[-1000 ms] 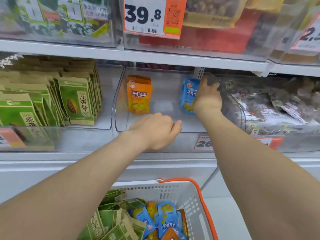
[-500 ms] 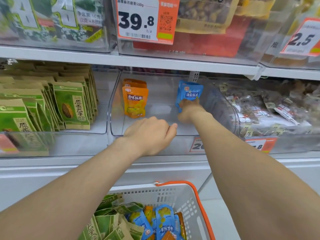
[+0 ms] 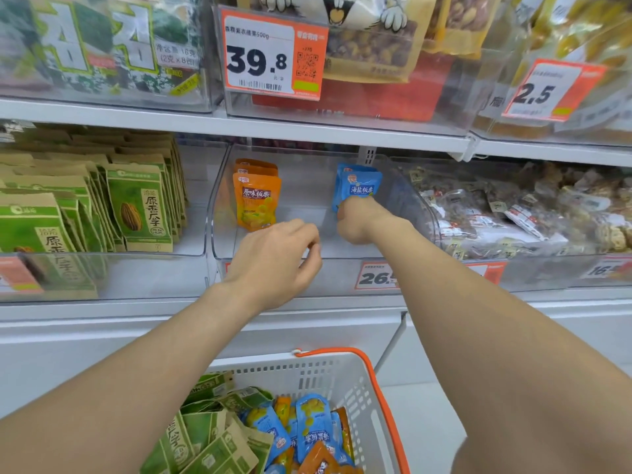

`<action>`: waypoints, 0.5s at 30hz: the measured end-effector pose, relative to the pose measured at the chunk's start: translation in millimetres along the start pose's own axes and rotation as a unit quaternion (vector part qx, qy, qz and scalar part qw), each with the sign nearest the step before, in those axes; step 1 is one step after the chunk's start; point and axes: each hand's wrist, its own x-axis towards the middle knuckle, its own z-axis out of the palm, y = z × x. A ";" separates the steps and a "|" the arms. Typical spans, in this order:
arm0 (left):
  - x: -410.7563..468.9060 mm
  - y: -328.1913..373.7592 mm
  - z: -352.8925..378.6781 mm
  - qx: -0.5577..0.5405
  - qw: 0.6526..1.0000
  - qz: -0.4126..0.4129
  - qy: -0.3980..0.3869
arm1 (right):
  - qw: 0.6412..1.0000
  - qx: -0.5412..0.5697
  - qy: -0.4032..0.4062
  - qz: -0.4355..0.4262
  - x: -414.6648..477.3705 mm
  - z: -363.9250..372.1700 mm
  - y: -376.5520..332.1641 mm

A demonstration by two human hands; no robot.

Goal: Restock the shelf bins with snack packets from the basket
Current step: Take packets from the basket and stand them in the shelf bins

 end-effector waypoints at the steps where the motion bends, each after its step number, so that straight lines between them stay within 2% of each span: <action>1: -5.4 0.4 -1.7 0.009 0.999 0.021 0.022 | 1.000 0.004 0.027 -0.008 -10.2 -3.2 -3.2; 4: -27.1 2.8 -6.1 0.071 0.993 0.082 0.048 | 0.992 0.008 0.120 -0.033 -48.6 -14.4 -14.8; 6: -46.8 3.7 -6.2 0.078 0.990 0.114 0.003 | 0.985 0.015 0.163 -0.048 -79.1 -25.7 -26.5; 8: -68.6 2.5 -5.9 0.066 0.986 0.128 -0.078 | 0.984 0.023 0.162 -0.072 -108.9 -34.8 -40.1; 12: -97.9 4.6 -15.5 0.072 0.967 0.099 -0.222 | 0.988 -0.022 0.042 -0.145 -160.3 -37.3 -69.1; 15: -108.1 11.0 -22.1 0.065 0.930 0.027 -0.362 | 0.979 -0.053 -0.096 -0.173 -182.2 -19.7 -81.1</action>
